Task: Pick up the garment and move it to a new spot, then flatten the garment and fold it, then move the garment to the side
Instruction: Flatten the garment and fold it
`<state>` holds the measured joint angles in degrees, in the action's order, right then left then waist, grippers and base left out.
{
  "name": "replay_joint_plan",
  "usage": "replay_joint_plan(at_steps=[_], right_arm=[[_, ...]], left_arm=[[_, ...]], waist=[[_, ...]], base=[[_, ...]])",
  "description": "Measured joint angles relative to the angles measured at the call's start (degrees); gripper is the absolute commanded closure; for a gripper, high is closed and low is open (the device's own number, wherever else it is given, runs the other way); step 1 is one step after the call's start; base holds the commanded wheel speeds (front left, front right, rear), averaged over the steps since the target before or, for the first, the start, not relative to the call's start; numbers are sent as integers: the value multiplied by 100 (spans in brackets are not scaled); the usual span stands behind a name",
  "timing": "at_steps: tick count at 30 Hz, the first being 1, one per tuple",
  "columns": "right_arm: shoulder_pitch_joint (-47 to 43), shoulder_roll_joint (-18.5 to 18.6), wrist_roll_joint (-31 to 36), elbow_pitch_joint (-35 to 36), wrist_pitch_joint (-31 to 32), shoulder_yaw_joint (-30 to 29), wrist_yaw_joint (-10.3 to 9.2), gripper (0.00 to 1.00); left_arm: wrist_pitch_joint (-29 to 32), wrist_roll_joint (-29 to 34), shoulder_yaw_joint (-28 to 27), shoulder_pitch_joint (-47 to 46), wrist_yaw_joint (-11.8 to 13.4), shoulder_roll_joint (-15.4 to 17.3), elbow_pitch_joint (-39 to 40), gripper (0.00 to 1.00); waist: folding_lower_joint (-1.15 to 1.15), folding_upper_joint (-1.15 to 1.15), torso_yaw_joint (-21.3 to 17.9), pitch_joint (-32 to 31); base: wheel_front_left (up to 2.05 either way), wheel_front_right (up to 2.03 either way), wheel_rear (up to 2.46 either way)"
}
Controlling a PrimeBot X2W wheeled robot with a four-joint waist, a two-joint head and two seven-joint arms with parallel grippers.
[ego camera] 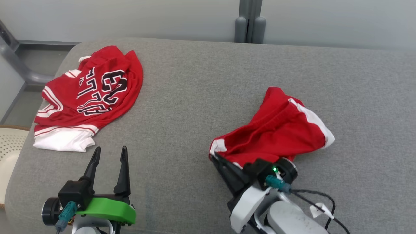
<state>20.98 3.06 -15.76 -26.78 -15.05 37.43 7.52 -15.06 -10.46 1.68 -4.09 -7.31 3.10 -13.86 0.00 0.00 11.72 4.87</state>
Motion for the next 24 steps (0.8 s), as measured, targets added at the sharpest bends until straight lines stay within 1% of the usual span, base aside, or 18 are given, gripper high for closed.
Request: replay_joint_plan(at_steps=[2,3,6,8,12,18,24], right_arm=[[-24,-13,-129,-162,-1,391,0,100],[-59,-9,-205,-253,0,683,-1,100],[-73,-25,-442,-443,0,1171,-1,100],[-50,-25,-570,-508,0,1273,-1,0],[90,-27,-631,-456,0,1033,-1,0],[69,-5,-379,-111,-1,212,-1,0],[-377,332,-130,341,-1,-565,-1,0]], left_arm=[[-7,-7,1,1,0,-1,-8,0],[-7,-7,7,1,0,-1,-16,0],[-7,-7,30,0,0,-4,-30,0],[-7,-8,31,-1,0,-7,-31,0],[-7,-13,-35,1,0,-9,-14,0],[-7,-4,-83,18,-1,-13,-22,0],[-8,12,-108,81,-1,-15,-29,0]], waist=[[0,0,90,-3],[0,0,145,-3],[0,0,244,2],[0,0,291,17],[0,0,250,45],[0,0,62,-3],[0,0,-125,-131]], base=[[0,0,0],[0,0,0],[0,0,0],[0,0,0],[0,0,0],[0,0,0],[0,0,0]])
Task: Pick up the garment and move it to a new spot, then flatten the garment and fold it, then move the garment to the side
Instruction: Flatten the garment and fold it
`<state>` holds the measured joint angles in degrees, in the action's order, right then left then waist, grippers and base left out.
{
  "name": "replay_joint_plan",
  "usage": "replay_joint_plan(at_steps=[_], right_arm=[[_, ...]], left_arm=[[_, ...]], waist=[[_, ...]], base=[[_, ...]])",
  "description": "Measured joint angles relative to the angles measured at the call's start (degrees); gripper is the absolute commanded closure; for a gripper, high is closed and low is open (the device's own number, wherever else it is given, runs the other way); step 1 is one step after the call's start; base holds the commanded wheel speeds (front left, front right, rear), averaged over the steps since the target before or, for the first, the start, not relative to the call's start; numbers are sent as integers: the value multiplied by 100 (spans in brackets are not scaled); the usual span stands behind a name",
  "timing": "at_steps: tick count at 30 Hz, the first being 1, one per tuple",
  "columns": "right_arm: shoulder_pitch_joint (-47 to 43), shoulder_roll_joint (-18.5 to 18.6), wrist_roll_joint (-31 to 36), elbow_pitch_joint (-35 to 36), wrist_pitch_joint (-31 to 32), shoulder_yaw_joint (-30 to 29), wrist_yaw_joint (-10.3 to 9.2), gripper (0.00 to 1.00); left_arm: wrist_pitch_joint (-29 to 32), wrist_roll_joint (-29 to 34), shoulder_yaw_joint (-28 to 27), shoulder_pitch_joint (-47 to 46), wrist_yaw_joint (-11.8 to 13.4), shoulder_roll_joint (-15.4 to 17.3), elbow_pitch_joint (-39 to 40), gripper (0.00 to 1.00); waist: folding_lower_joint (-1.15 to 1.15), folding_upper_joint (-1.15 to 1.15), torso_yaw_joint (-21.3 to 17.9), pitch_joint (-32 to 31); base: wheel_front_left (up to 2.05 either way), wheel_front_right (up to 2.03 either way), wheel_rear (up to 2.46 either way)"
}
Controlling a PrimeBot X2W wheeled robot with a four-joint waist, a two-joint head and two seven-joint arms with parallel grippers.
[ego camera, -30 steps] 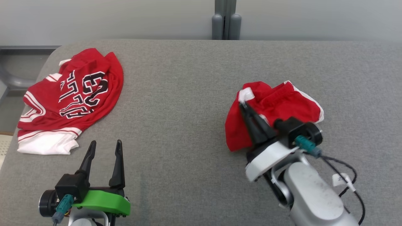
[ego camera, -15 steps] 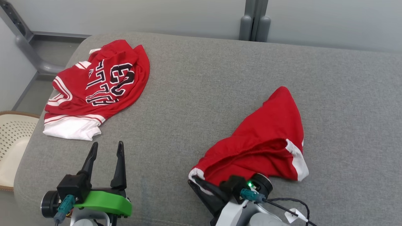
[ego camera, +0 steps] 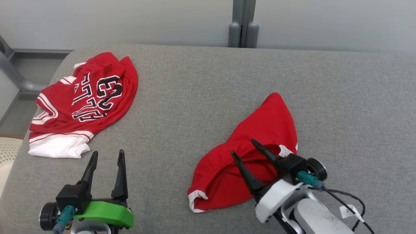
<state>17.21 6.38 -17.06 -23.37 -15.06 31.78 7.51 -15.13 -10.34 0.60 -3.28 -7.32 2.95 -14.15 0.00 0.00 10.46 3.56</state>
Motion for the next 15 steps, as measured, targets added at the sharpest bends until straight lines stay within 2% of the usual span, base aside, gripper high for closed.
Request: replay_joint_plan(at_steps=[7,15], right_arm=[[-520,268,229,264,0,-968,0,0],[-573,289,319,44,0,-1189,0,0]], left_arm=[[1,33,-30,93,0,0,12,0],[1,46,30,94,-1,-1,27,0]], waist=[[0,0,-173,-125],[0,0,-161,-128]], base=[[0,0,0],[0,0,0]])
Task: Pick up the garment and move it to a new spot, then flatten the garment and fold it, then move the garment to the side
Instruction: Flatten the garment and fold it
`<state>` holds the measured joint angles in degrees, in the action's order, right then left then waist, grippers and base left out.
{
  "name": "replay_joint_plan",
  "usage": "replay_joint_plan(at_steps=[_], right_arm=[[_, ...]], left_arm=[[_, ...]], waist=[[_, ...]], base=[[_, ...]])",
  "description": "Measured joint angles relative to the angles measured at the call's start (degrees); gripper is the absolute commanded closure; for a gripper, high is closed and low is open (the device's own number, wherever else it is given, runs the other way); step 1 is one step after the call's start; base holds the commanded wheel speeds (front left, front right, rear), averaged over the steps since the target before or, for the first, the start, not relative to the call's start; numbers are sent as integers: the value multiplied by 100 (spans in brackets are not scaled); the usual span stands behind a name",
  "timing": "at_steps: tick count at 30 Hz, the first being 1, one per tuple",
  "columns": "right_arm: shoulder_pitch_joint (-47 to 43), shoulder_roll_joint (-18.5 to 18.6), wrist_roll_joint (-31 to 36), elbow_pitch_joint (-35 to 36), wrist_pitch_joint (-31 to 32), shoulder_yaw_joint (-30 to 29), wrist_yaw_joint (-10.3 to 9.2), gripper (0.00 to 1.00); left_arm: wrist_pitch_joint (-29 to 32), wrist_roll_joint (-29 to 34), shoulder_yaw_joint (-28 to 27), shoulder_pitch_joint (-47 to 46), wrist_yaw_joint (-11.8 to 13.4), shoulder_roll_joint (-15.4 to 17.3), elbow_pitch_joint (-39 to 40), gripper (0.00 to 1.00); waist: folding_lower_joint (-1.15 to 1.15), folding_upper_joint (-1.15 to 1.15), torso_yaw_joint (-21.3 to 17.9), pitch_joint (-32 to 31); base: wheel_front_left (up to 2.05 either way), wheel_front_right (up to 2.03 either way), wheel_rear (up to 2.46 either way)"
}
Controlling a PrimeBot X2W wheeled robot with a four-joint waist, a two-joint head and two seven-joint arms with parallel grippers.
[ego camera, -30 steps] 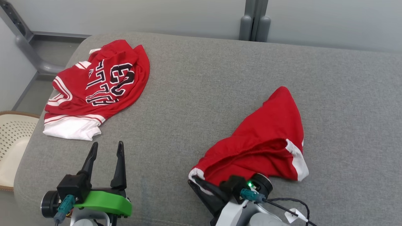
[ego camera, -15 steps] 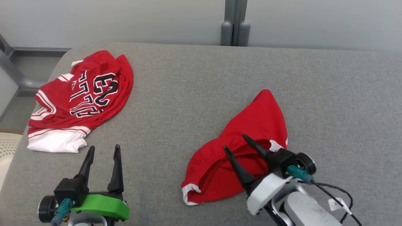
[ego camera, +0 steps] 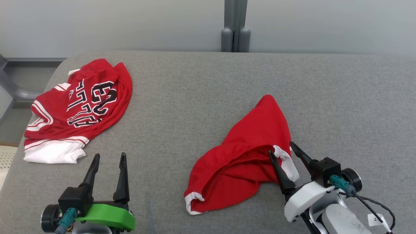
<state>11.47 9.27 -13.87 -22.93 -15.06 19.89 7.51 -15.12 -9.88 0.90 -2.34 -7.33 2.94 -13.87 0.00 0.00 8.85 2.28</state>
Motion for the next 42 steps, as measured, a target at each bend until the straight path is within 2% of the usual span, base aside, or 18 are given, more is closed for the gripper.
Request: replay_joint_plan(at_steps=[7,9,10,16,21,26,31,39,40,41,42], right_arm=[[273,-135,40,-692,10,98,0,0],[411,-175,40,-945,86,132,0,91],[471,-180,38,-1033,86,140,0,100],[798,-197,99,-1339,57,47,0,100],[1038,-166,255,-1001,22,-21,0,100],[1752,-238,410,-719,7,35,0,100],[2664,-469,495,-933,12,505,0,100],[3688,-634,143,-2168,15,1506,0,100],[3702,-630,-19,-2296,10,1713,0,40],[3700,-637,-120,-2412,10,1884,0,0],[3699,-647,-256,-2577,43,2030,0,0]], left_arm=[[0,-5,30,-4,-4,0,-27,0],[0,-7,32,-7,-4,0,-27,0],[0,-7,33,-8,-4,0,-25,0],[0,-16,25,-11,-4,0,-9,0],[0,-52,33,-38,-4,0,-5,0],[0,-77,130,-115,-4,-4,-21,0],[0,-148,189,-159,-4,-4,-43,0],[0,-324,438,-251,31,-7,-102,0],[0,-346,478,-266,36,-8,-108,0],[0,-360,498,-279,46,-8,-113,0],[0,-367,515,-293,60,-8,-119,0]], waist=[[0,0,145,50],[0,0,178,84],[0,0,189,98],[0,0,235,190],[0,0,245,243],[0,0,335,270],[0,0,503,303],[0,0,878,404],[0,0,928,420],[0,0,966,432],[0,0,1011,447]], base=[[0,0,0],[0,0,0],[0,0,0],[0,0,0],[0,0,0],[0,0,0],[0,0,0],[0,0,0],[0,0,0],[0,0,0],[0,0,0]])
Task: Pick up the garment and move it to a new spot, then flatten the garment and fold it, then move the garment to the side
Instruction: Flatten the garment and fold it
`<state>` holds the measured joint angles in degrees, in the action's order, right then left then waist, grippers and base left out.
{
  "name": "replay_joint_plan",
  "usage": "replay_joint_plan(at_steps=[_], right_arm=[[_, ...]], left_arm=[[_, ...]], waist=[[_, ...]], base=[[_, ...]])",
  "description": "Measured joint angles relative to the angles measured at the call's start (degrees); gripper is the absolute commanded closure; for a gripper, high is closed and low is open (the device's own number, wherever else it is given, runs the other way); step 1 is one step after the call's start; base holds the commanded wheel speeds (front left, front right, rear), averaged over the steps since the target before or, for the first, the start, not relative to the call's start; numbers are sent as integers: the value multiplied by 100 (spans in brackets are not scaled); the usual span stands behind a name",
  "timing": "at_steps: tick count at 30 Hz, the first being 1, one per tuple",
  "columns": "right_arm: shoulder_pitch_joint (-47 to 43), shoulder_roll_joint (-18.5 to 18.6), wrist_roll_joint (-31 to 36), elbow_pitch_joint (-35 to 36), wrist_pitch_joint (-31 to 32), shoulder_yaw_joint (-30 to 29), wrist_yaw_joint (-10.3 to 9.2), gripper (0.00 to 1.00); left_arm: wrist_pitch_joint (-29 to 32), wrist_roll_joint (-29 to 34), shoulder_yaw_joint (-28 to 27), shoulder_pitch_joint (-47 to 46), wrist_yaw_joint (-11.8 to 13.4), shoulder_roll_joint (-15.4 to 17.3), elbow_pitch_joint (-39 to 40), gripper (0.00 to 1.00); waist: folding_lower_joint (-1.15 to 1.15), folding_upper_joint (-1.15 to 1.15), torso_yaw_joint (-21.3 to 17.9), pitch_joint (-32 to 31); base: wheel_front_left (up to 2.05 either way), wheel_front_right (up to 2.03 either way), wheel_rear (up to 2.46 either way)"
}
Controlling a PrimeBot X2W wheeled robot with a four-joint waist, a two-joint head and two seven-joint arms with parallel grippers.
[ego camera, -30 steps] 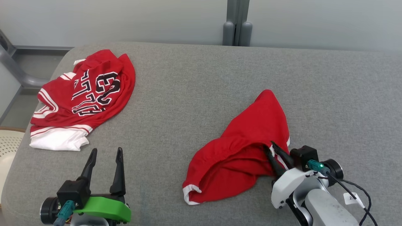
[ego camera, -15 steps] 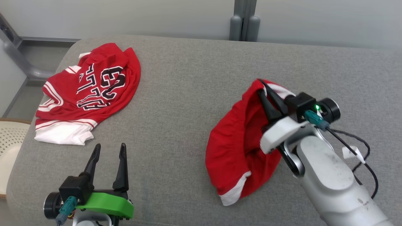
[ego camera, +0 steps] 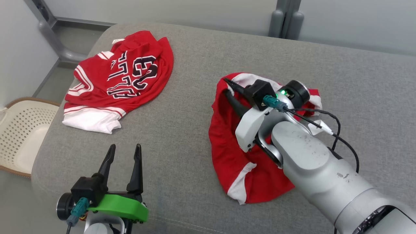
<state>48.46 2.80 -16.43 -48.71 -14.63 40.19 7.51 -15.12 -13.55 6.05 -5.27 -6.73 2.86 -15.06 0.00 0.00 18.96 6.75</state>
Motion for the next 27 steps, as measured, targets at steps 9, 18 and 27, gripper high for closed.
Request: replay_joint_plan(at_steps=[9,18,27], right_arm=[[26,4,-549,-354,-36,241,0,0],[-912,631,-461,837,-42,-425,0,0],[-1914,1027,-310,956,-42,-1428,-1,0]], left_arm=[[0,7,-122,25,68,0,-4,0],[0,73,-211,37,65,-2,35,0],[0,170,-233,81,20,-2,45,0]], waist=[[0,0,-91,69],[0,0,-546,-56],[0,0,-751,-141]], base=[[0,0,0],[0,0,0],[0,0,0]])
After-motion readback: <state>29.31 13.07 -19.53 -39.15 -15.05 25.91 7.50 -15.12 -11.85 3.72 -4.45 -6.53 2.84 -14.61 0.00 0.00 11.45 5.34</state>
